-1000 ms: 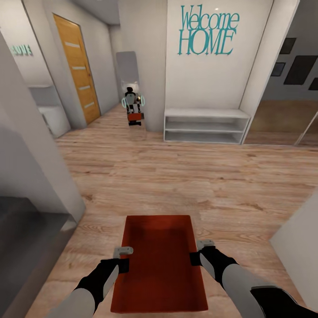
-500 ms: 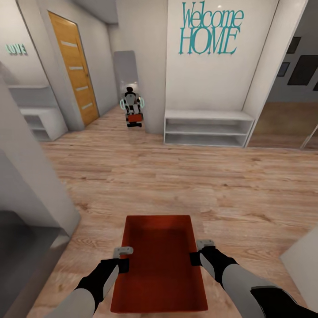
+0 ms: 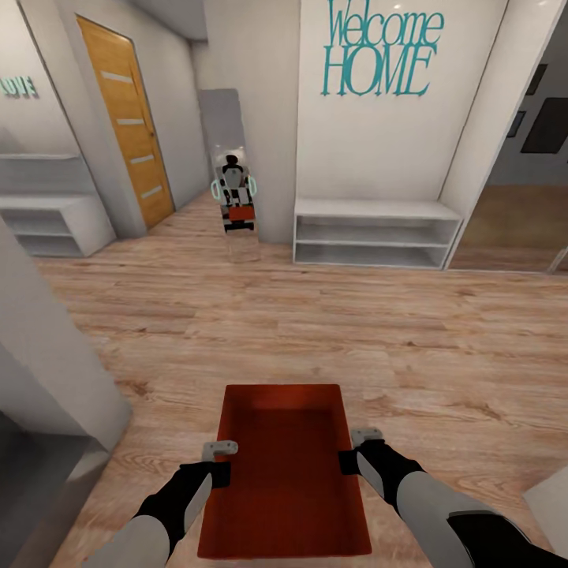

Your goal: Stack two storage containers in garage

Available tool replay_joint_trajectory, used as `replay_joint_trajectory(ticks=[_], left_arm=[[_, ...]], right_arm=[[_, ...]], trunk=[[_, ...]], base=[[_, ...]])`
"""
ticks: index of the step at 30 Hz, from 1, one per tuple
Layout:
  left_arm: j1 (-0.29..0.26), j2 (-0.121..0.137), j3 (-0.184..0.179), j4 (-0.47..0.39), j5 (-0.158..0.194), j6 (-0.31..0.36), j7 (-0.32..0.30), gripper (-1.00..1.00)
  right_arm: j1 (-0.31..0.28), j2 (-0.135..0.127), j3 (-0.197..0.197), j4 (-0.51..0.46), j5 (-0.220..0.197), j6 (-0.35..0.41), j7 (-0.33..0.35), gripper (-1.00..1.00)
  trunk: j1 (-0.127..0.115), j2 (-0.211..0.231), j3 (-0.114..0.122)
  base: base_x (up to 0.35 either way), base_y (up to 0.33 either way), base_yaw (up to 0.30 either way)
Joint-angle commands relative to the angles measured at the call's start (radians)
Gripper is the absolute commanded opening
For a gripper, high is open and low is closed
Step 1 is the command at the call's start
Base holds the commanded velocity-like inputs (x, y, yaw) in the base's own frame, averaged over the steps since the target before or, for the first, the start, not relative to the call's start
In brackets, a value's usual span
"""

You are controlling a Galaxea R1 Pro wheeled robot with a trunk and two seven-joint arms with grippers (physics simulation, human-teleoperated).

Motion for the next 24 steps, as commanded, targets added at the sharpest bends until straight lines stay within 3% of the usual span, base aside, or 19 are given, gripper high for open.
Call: replay_joint_trajectory(ticks=[1,24], left_arm=[[0.000,0.018,-0.020,0.002,0.029,0.018,-0.005,-1.00],[0.000,0.018,-0.020,0.002,0.029,0.018,-0.005,-1.00]], right_arm=[[-0.001,0.000,0.057,-0.005,-0.023,0.005,0.000,-1.00],[-0.001,0.001,0.057,-0.005,-0.023,0.004,0.000,-1.00]], trunk=[[0.001,0.000,-0.001],[0.001,0.000,-0.001]], base=[[0.348,0.000,0.000],[0.348,0.000,0.000]])
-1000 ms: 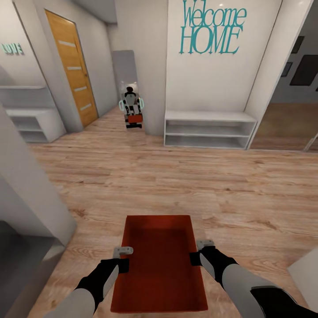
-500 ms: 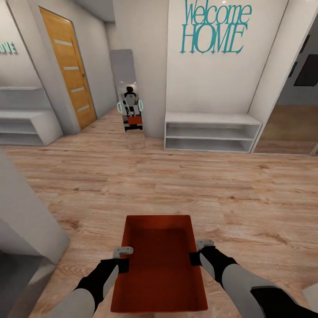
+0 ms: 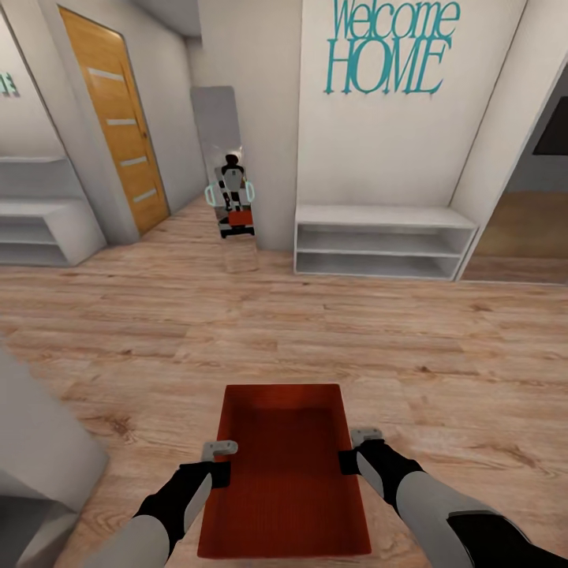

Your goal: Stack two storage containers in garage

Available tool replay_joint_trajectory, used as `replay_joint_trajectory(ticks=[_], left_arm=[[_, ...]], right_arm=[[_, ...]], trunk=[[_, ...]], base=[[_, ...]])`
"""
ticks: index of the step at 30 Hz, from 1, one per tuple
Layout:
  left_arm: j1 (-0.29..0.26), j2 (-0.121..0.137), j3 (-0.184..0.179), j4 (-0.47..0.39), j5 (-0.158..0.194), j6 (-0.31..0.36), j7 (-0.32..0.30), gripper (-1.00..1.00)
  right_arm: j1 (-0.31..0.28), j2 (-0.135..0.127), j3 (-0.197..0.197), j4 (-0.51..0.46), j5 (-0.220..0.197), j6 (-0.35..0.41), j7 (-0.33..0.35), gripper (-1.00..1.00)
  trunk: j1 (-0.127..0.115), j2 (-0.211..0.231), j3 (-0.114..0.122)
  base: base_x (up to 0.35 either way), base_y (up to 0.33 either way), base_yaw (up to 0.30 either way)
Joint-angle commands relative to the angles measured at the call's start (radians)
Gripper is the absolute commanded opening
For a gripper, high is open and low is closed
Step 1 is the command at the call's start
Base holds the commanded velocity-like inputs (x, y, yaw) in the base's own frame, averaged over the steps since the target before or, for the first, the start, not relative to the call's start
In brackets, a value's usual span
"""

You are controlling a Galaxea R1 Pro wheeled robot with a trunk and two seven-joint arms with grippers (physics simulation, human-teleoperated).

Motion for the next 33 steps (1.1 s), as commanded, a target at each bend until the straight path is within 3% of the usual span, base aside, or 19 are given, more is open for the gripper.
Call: replay_joint_trajectory(ticks=[1,16,33], left_arm=[[0.001,0.017,-0.020,0.002,0.029,0.018,-0.003,-1.00],[0.001,0.017,-0.020,0.002,0.029,0.018,-0.003,-1.00],[0.001,0.017,-0.020,0.002,0.029,0.018,-0.003,-1.00]], right_arm=[[-0.001,0.000,0.057,-0.005,-0.022,0.005,0.002,-1.00],[-0.001,0.000,0.057,-0.006,-0.022,0.005,0.002,-1.00],[-0.001,-0.001,0.057,-0.006,-0.022,0.005,0.002,-1.00]], trunk=[[0.001,0.000,-0.001],[0.001,0.000,-0.001],[0.001,0.000,-0.001]], base=[[0.348,0.000,0.000],[0.348,0.000,0.005],[0.348,0.000,0.107]])
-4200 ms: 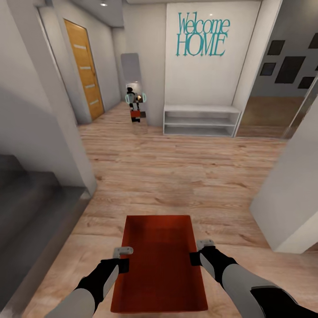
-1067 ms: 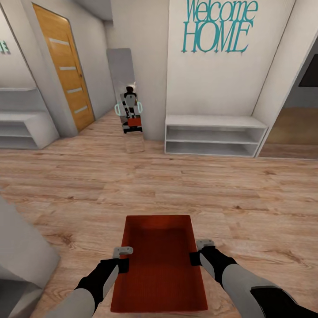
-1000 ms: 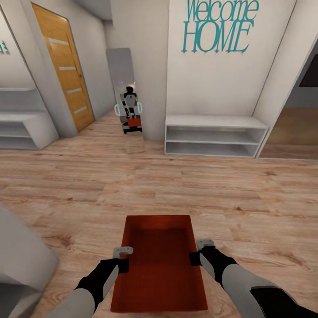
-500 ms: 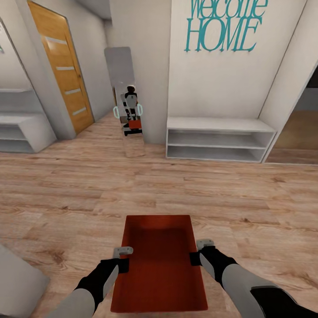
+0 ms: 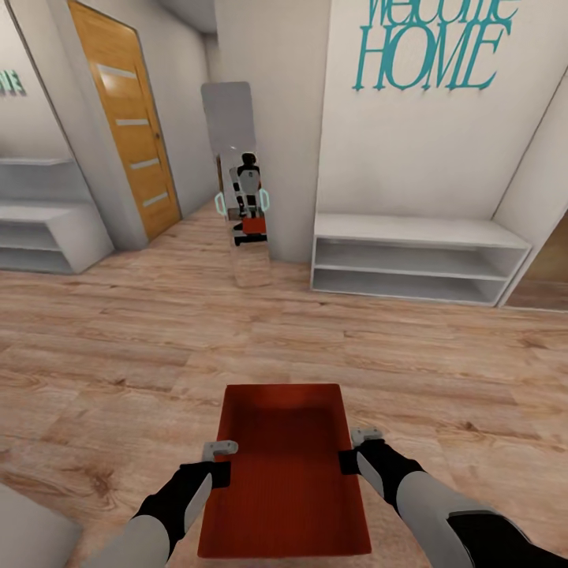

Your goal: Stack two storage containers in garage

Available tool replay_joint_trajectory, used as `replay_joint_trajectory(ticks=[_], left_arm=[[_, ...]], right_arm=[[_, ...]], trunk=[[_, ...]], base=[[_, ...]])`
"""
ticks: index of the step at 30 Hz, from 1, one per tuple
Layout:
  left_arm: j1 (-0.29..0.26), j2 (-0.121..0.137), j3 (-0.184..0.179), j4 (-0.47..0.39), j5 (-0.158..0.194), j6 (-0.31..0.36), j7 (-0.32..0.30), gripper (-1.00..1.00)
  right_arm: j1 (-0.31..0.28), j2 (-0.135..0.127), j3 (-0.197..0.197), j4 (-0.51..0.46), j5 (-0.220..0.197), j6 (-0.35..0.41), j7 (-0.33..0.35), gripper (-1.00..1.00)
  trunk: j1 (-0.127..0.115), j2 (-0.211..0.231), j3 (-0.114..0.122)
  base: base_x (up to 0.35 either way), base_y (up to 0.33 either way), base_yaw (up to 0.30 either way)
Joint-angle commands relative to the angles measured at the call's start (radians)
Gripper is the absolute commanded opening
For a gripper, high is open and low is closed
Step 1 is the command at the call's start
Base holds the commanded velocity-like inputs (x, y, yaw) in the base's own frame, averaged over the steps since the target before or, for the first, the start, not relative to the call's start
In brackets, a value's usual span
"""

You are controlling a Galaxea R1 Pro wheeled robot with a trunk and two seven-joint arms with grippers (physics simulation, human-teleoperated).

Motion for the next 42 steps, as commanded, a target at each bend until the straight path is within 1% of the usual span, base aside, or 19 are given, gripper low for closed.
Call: replay_joint_trajectory(ticks=[1,13,19,32,42], left_arm=[[0.000,0.018,-0.020,0.002,0.029,0.020,-0.005,-1.00],[0.000,0.018,-0.020,0.002,0.029,0.020,-0.005,-1.00],[0.000,0.018,-0.020,0.002,0.029,0.020,-0.005,-1.00],[0.000,0.018,-0.020,0.002,0.029,0.020,-0.005,-1.00],[0.000,0.018,-0.020,0.002,0.029,0.020,-0.005,-1.00]], right_arm=[[-0.001,0.000,0.056,-0.005,-0.023,0.005,0.000,-1.00],[-0.001,0.000,0.056,-0.005,-0.023,0.005,0.000,-1.00],[-0.001,0.000,0.057,-0.005,-0.023,0.005,0.000,-1.00],[-0.001,0.001,0.057,-0.005,-0.023,0.005,0.000,-1.00],[-0.001,0.000,0.056,-0.005,-0.023,0.005,0.000,-1.00]], trunk=[[0.001,0.000,-0.001],[0.001,0.000,-0.001],[0.001,0.000,-0.001],[0.001,0.000,-0.001],[0.001,0.000,-0.001]], base=[[0.348,0.000,0.010],[0.348,0.000,0.037],[0.348,0.000,0.214],[0.348,0.000,0.280],[0.348,0.000,0.057]])
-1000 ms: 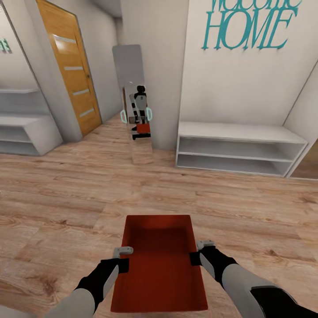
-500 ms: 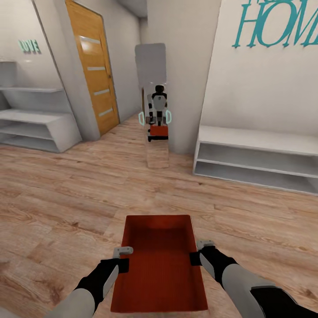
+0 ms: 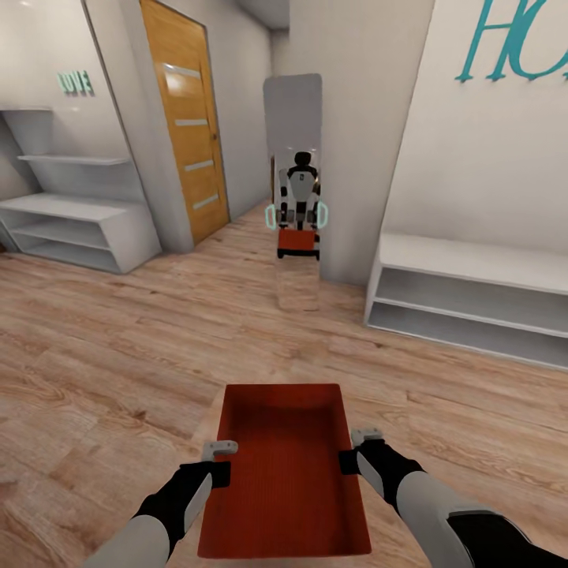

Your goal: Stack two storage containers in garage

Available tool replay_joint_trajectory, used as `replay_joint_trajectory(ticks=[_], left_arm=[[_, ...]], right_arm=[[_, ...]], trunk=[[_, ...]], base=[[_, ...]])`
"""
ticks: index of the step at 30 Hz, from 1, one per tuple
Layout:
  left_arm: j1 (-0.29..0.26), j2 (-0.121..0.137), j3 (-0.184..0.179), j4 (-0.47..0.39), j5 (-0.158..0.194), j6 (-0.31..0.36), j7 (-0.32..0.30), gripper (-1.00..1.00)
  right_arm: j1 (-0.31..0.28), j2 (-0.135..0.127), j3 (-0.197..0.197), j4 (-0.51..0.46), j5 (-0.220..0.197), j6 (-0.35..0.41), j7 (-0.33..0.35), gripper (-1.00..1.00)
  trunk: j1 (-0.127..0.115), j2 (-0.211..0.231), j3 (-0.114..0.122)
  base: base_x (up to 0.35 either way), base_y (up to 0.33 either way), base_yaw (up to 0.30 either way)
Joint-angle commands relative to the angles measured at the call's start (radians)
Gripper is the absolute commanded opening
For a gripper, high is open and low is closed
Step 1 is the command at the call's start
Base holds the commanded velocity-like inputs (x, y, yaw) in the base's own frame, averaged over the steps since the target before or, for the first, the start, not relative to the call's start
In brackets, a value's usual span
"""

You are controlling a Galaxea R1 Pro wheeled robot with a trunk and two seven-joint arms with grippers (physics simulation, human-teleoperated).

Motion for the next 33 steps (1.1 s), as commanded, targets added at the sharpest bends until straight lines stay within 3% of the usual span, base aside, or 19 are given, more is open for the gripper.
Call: replay_joint_trajectory(ticks=[1,11,33], left_arm=[[0.000,0.018,-0.020,0.002,0.029,0.019,-0.005,-1.00],[0.001,0.018,-0.020,0.002,0.029,0.019,-0.005,-1.00],[0.001,0.018,-0.020,0.002,0.029,0.019,-0.005,-1.00]], right_arm=[[-0.001,0.000,0.056,-0.005,-0.022,0.005,0.000,-1.00],[-0.001,0.000,0.057,-0.004,-0.022,0.005,0.000,-1.00],[-0.001,0.000,0.057,-0.005,-0.022,0.005,0.000,-1.00]], trunk=[[0.001,0.000,-0.001],[0.001,0.000,-0.001],[0.001,0.000,-0.001]], base=[[0.348,0.000,0.006],[0.348,0.000,0.123],[0.348,0.000,0.274]])
